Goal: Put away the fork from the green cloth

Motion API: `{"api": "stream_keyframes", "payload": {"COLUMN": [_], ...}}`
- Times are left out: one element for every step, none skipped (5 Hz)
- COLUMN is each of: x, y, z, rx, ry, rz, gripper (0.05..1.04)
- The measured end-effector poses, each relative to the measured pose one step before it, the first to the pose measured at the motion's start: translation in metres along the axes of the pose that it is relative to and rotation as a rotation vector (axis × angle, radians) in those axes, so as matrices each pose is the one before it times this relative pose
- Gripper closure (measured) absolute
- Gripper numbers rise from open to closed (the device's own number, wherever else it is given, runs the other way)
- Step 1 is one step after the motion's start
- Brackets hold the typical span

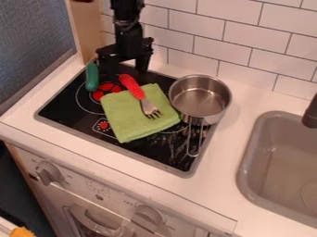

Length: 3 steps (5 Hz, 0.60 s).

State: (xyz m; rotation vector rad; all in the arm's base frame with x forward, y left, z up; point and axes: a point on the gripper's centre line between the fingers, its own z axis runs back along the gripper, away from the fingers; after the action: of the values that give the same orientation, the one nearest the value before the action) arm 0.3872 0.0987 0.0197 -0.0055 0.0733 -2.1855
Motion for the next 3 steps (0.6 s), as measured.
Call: {"api": "stream_keyframes", "payload": {"x": [0.00530, 0.00526, 0.00127], "y": [0.00477, -0.00093, -0.00203], "z": [-0.00081, -0.00681, -0.00332], "rx": [-0.0096, -0.0210, -0.0125], "ry": [0.0045, -0.0108, 0.0062], "rz": [-0.0279, -0.0026, 0.0012], "gripper": [0.084, 0.146, 0.398]}}
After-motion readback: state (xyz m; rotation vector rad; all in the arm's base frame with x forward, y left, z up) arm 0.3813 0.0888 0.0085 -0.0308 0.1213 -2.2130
